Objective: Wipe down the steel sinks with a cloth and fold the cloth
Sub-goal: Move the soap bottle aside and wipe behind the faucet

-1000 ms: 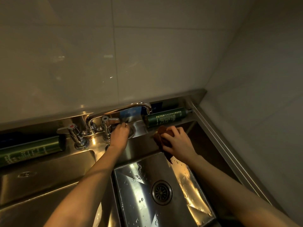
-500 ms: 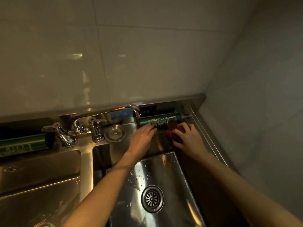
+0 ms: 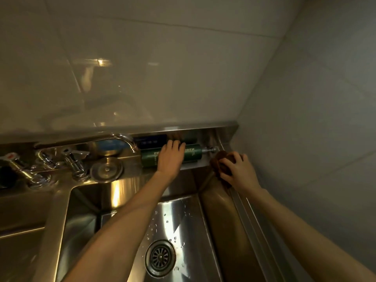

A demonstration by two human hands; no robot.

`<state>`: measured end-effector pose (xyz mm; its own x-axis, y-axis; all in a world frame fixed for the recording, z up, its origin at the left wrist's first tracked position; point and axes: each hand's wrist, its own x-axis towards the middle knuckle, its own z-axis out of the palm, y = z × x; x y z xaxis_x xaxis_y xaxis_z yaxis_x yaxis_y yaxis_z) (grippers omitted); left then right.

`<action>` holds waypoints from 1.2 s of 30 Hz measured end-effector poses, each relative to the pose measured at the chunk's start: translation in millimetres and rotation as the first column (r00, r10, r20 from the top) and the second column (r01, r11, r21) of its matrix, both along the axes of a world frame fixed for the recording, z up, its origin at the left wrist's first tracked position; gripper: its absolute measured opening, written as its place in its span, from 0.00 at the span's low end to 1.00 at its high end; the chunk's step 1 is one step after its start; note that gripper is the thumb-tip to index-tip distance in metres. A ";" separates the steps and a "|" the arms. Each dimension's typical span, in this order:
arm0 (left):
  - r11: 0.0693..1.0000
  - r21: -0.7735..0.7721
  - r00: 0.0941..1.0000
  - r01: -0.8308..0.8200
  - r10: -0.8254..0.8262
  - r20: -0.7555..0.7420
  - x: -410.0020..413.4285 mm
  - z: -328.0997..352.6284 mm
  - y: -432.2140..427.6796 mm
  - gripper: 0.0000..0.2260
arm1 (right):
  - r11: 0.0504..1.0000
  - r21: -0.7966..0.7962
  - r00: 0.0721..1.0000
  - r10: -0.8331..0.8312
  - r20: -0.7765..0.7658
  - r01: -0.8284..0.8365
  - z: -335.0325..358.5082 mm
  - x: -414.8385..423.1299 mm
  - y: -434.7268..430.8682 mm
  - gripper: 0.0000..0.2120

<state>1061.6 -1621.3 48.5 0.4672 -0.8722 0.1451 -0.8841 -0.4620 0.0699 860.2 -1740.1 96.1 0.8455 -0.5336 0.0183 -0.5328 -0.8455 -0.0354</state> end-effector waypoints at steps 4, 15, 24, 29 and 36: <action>1.000 -0.001 0.999 -0.030 0.030 -0.025 -4.8 4.5 7.6 0.26 | 1.000 -0.013 0.997 0.027 0.074 -0.026 4.7 3.2 -7.3 0.19; 0.990 -0.138 0.996 -0.008 -0.005 -0.093 -41.7 16.6 110.4 0.36 | 0.999 -0.009 0.985 0.041 0.168 -0.040 10.2 41.5 -9.3 0.17; 0.991 -0.123 0.982 0.049 -0.071 -0.177 -46.1 -8.2 189.0 0.36 | 0.956 0.190 0.973 -0.231 0.026 0.222 -43.4 115.3 24.9 0.24; 0.989 -0.119 0.972 0.087 -0.111 -0.205 -52.4 -18.9 209.8 0.36 | 0.979 0.192 0.997 -0.078 0.030 0.070 -44.3 144.1 72.8 0.25; 0.989 -0.112 0.947 0.096 -0.125 -0.295 -55.6 -28.0 227.2 0.34 | 0.974 0.214 0.997 0.073 0.035 -0.078 -50.6 193.1 138.7 0.26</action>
<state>1006.0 -1394.1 20.4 0.4032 -0.9099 0.0975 -0.8605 -0.3407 0.3787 1053.4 -1601.3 45.5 0.8843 -0.4620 -0.0668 -0.4641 -0.8545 -0.2335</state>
